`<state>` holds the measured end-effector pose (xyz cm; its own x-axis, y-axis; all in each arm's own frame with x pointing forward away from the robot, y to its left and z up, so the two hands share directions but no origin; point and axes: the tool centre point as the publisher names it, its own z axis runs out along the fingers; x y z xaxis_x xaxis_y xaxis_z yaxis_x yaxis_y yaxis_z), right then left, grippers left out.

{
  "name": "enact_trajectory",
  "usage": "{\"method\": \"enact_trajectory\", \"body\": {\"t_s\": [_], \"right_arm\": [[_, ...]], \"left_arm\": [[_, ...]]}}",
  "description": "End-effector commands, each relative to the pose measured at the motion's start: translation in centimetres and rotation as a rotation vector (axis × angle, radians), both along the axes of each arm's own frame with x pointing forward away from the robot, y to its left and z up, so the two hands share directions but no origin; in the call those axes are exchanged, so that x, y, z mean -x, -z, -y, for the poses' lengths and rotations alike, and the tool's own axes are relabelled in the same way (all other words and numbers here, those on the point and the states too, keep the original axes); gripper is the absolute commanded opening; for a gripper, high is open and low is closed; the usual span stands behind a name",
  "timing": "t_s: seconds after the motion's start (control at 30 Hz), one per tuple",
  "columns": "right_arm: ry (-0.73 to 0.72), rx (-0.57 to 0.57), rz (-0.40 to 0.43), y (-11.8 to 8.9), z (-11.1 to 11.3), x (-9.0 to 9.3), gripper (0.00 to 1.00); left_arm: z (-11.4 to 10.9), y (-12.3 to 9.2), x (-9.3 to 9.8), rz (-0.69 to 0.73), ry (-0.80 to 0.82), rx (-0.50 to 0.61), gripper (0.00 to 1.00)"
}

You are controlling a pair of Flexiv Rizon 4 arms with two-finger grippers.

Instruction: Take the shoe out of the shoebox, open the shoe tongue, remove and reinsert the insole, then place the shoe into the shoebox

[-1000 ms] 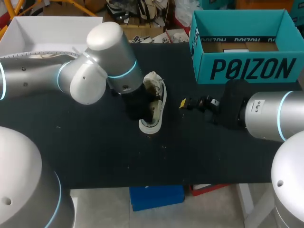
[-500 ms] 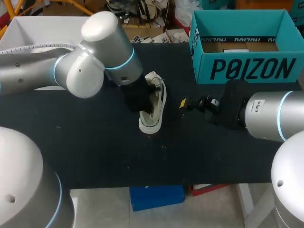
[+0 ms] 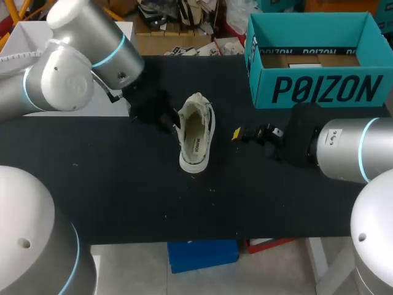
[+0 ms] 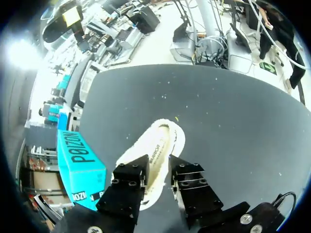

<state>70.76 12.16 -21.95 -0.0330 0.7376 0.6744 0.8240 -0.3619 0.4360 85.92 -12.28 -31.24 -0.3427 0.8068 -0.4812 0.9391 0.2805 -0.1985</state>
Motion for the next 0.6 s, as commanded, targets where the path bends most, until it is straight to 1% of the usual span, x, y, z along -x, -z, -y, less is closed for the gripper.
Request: {"method": "enact_trajectory", "body": {"t_s": [0.03, 0.33, 0.4, 0.6], "right_arm": [[0.007, -0.002, 0.006, 0.2, -0.2, 0.2, 1.00], [0.007, -0.002, 0.006, 0.2, -0.2, 0.2, 1.00], [0.007, -0.002, 0.006, 0.2, -0.2, 0.2, 1.00], [0.007, -0.002, 0.006, 0.2, -0.2, 0.2, 1.00]], "left_arm": [[-2.8, -1.3, 0.3, -0.094, -0.113, 0.098, 1.00], [-6.8, -2.6, 0.4, -0.239, -0.359, 0.201, 1.00], [-7.5, -3.2, 0.5, -0.233, -0.382, 0.213, 1.00], [-7.5, -3.2, 0.5, -0.233, -0.382, 0.213, 1.00]]}}
